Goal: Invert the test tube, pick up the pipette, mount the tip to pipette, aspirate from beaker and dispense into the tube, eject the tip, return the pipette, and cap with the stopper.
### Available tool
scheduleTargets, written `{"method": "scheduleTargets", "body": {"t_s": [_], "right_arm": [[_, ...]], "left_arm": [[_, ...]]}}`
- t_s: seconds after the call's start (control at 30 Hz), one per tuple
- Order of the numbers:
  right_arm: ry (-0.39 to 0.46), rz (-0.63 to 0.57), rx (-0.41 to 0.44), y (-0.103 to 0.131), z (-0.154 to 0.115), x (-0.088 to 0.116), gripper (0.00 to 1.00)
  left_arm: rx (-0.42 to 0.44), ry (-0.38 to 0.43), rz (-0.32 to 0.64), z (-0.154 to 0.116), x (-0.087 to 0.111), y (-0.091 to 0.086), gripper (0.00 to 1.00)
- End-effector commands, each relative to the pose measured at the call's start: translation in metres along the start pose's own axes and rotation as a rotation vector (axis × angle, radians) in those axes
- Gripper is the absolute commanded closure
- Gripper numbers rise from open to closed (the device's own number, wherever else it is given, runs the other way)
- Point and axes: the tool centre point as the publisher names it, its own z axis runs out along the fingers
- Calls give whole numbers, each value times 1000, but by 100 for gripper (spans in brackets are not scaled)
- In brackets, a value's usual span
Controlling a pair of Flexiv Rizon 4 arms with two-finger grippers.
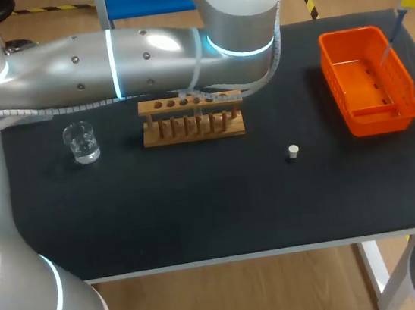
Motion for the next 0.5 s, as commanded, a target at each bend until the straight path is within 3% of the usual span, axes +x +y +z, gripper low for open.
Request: {"method": "scheduleTargets", "body": {"t_s": [0.03, 0.5], "right_arm": [[5, 0, 2, 0, -2, -1, 100], [5, 0, 2, 0, -2, -1, 100]], "left_arm": [[88, -4, 0, 11, 0, 5, 100], [107, 16, -4, 30, 4, 11, 100]]}}
